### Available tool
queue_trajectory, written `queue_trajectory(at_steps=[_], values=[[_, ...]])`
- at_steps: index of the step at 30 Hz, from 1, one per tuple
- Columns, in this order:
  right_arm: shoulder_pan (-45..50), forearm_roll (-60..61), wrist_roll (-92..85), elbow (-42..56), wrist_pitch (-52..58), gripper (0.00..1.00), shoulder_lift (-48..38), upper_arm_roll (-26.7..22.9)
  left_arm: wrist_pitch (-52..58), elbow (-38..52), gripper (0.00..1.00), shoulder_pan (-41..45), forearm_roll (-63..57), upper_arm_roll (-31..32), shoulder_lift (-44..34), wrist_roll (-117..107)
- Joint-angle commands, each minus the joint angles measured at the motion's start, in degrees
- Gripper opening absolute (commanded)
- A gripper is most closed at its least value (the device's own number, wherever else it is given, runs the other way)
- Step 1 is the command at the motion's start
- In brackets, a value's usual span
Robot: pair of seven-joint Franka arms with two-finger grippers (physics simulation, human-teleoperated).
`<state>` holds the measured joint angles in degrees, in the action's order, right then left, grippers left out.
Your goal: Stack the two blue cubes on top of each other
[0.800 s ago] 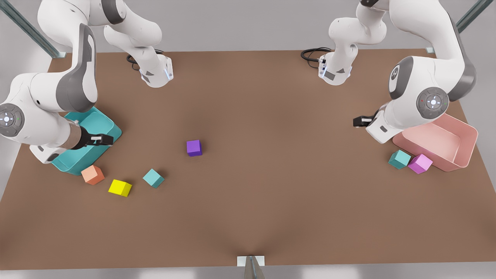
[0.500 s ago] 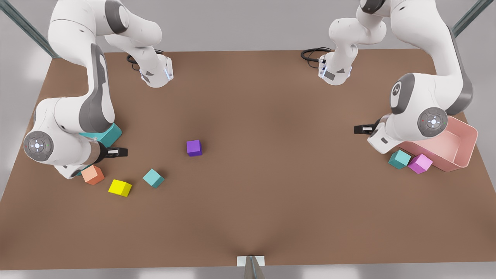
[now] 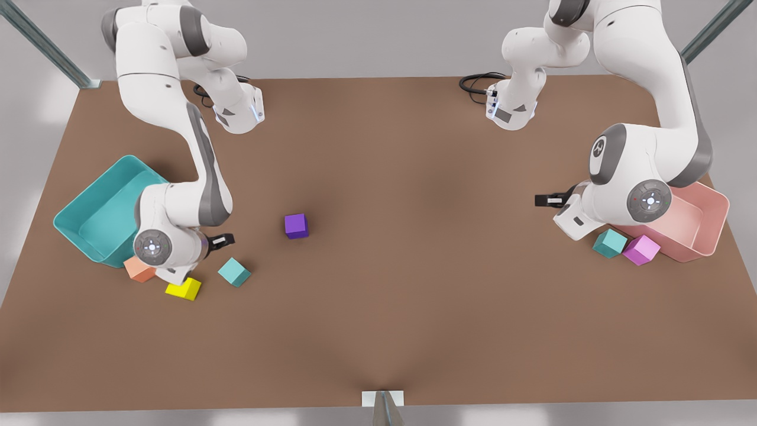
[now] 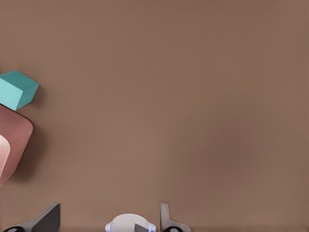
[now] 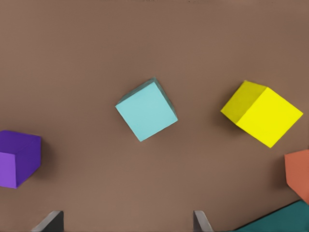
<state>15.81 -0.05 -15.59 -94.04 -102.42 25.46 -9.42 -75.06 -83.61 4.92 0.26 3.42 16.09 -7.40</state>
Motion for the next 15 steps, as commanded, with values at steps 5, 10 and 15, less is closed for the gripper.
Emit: queue_trajectory(at_steps=[5, 10, 15], values=[[0.8, 6.2, -64.22, 0.61, -15.18, 1.0, 5.48, -2.45, 1.93, 0.99, 1.0, 0.0, 0.71, 0.01, -0.89, 0.2], [1.24, 7.43, -65.71, 4.04, -15.71, 1.0, 10.4, -3.68, 2.02, 0.99, 1.0, 0.0, 0.71, 0.01, -0.8, 0.28], [1.24, 11.82, -69.93, 1.76, -17.64, 1.0, 11.55, -5.61, 2.02, 0.99, 1.0, -0.09, 0.53, -0.08, -0.8, 0.28]])
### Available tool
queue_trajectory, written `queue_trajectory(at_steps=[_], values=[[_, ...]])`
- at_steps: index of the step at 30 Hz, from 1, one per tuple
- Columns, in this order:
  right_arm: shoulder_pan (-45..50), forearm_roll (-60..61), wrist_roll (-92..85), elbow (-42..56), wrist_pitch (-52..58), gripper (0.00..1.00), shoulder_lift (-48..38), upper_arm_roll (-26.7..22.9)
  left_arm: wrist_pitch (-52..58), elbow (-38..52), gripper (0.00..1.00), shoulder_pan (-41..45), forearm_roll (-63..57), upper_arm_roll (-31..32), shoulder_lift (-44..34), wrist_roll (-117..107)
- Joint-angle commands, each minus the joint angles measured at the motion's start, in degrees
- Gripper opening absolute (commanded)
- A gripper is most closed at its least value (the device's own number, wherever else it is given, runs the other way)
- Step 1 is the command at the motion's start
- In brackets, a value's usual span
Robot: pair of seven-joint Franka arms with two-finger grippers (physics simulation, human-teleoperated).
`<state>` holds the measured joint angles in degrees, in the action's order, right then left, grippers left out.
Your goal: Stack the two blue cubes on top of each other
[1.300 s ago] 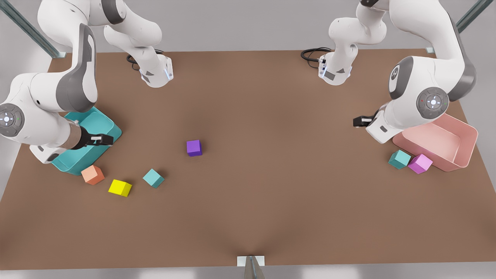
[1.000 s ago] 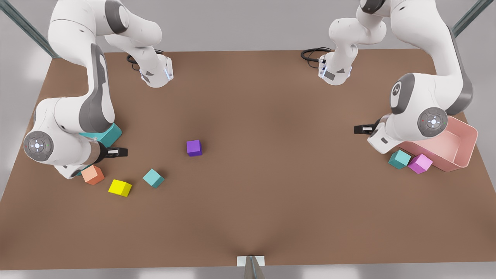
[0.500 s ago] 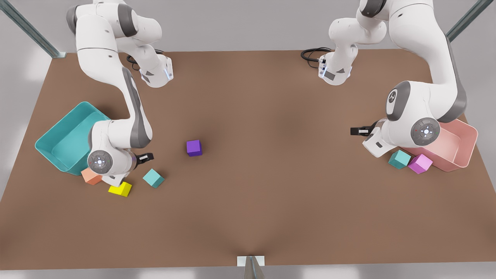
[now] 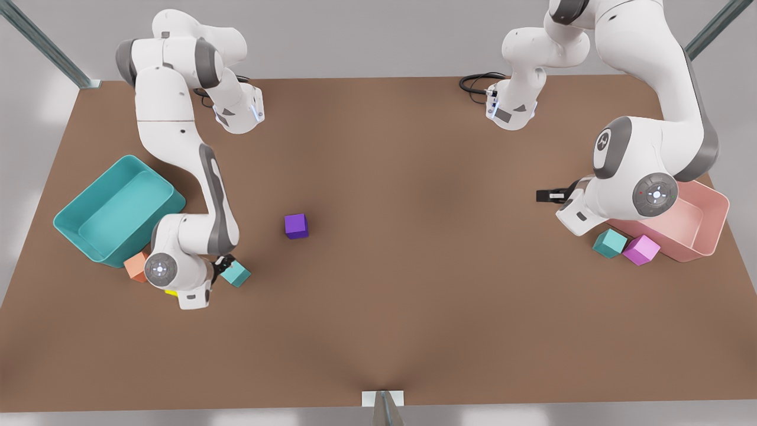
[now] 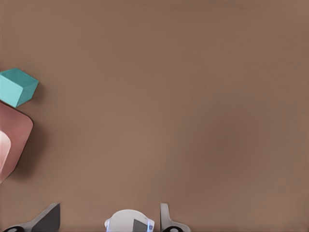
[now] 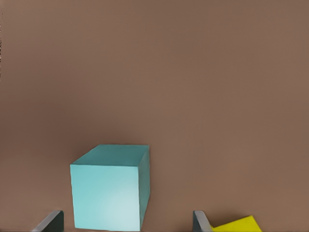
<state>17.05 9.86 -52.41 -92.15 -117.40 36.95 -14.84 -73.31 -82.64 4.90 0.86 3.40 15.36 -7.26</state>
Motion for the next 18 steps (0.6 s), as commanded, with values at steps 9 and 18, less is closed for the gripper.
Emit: queue_trajectory(at_steps=[9, 18], values=[[0.0, 6.05, -32.84, -5.58, -4.86, 1.0, -1.7, -0.45, 0.72, 0.81, 1.0, 0.02, -0.07, 0.03, -0.06, -0.03], [0.44, 7.8, -20.36, -10.07, -3.81, 1.0, -4.43, -0.37, 0.72, 0.81, 1.0, 0.02, -0.07, 0.03, 0.02, 0.06]])
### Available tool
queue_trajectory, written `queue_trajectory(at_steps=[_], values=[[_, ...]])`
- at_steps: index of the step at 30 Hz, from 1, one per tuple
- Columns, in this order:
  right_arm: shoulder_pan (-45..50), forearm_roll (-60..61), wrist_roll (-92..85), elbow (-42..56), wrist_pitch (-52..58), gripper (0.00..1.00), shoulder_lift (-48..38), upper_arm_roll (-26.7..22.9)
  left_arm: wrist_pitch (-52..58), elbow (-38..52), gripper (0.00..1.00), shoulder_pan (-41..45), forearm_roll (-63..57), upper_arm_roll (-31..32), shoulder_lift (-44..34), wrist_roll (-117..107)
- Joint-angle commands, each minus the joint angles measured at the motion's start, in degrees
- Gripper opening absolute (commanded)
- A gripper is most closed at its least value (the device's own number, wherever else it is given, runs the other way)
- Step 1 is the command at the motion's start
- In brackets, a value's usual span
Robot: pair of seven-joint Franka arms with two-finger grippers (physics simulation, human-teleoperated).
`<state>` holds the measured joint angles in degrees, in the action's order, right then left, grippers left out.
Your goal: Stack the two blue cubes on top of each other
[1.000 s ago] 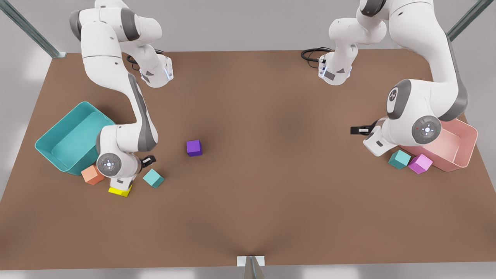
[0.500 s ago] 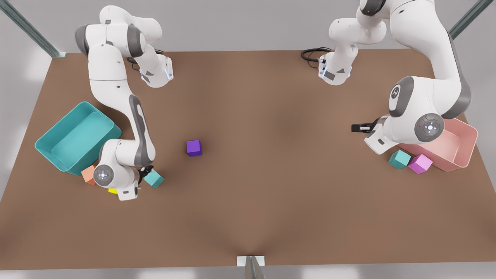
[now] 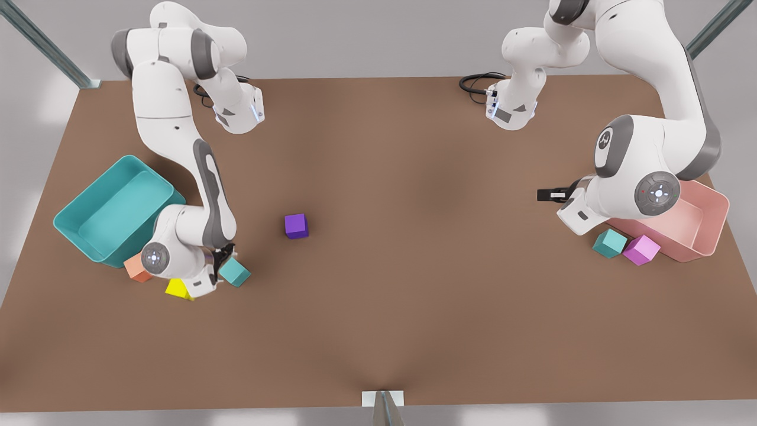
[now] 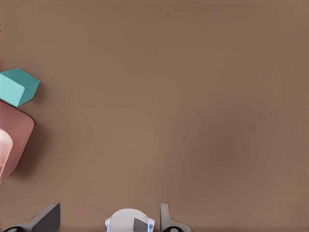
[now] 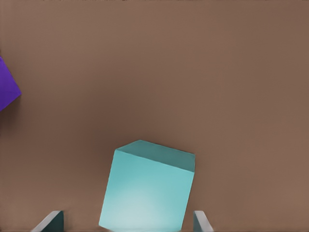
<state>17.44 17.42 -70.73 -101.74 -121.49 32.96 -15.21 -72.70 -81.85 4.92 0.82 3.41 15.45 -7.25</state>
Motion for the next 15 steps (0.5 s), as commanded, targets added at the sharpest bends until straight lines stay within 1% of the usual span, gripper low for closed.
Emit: queue_trajectory(at_steps=[1, 2, 13, 15], values=[[0.05, 0.33, -1.78, -0.48, 0.29, 1.0, -0.44, 0.01, 0.11, 0.03, 1.0, 0.0, -0.03, 0.01, -0.06, 0.05], [0.05, 0.24, 0.95, -0.48, 0.55, 1.0, -0.44, 0.01, 0.11, 0.03, 1.0, 0.0, -0.03, 0.01, -0.06, 0.05], [0.05, 0.59, 4.9, 1.19, -0.24, 1.0, 1.58, 0.18, 0.46, 0.03, 1.0, 0.0, -0.11, -0.07, 0.02, 0.05], [-0.04, 0.6, 9.47, 1.02, 0.29, 1.0, 1.05, 0.1, 0.46, 0.03, 1.0, 0.0, -0.11, -0.07, 0.02, 0.14]])
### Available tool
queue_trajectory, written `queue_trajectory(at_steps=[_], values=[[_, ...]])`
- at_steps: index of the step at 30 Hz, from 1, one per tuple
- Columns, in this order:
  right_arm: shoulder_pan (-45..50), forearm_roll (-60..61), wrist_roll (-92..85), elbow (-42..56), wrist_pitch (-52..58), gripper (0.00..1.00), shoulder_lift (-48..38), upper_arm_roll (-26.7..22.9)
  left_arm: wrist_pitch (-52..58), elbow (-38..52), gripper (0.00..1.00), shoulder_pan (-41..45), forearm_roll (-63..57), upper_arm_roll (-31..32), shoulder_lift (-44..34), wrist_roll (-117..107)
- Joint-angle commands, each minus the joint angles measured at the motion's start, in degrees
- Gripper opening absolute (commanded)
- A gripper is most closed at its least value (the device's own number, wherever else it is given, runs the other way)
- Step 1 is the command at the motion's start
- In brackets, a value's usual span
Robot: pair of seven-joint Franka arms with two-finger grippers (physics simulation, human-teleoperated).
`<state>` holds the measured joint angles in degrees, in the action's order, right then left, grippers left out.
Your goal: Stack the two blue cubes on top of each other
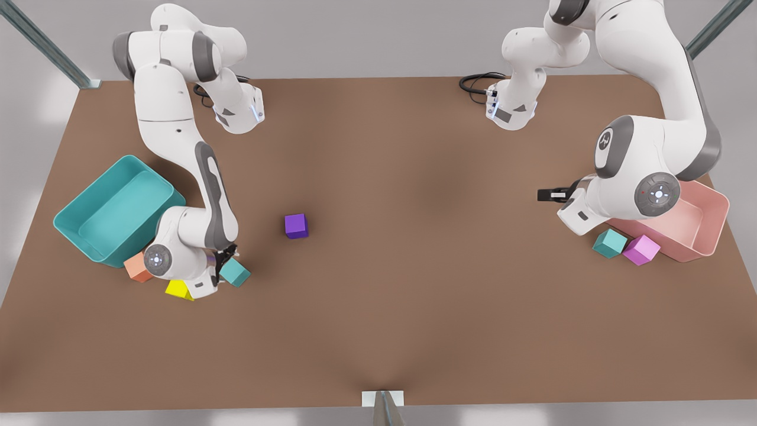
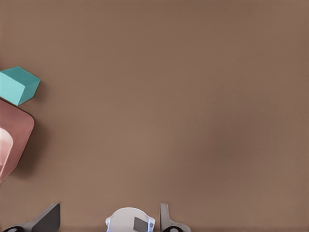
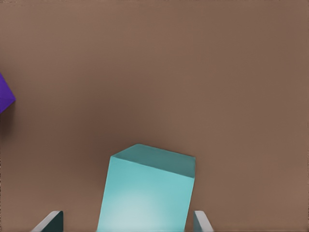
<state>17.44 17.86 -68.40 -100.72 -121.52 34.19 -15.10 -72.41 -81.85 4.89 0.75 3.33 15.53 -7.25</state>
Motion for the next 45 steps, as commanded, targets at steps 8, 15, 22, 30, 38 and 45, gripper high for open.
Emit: queue_trajectory(at_steps=[8, 15, 22, 30, 38, 45], values=[[0.05, 0.42, 10.4, -0.18, -0.3, 1.0, 0.44, -0.01, 0.07, 0.02, 1.0, -0.06, -0.13, 0.01, 0.11, 0.04], [0.14, 0.59, 11.27, 0.7, -3.11, 1.0, 3.34, 0.34, 0.07, -0.06, 1.0, -0.06, -0.13, 0.01, 0.2, 0.04], [0.05, 0.59, 11.27, 1.14, -3.99, 1.0, 4.3, 0.43, 0.07, -0.06, 1.0, -0.15, -0.13, -0.08, 0.2, 0.04], [0.14, 1.03, 10.84, 2.01, -4.34, 0.79, 5.45, 0.43, -1.6, -0.06, 1.0, -0.58, -0.31, -0.08, 0.2, -0.14], [0.14, 1.91, 13.99, 4.56, 3.83, 0.58, 3.69, 0.43, -10.9, -8.67, 1.0, -0.94, -0.84, -3.33, -2.88, 1.17], [2.16, 1.47, 36.05, 13.88, 11.65, 0.56, 4.04, 6.75, -44.83, -25.29, 1.0, -6.3, -0.75, -11.15, 0.55, 56.98]])
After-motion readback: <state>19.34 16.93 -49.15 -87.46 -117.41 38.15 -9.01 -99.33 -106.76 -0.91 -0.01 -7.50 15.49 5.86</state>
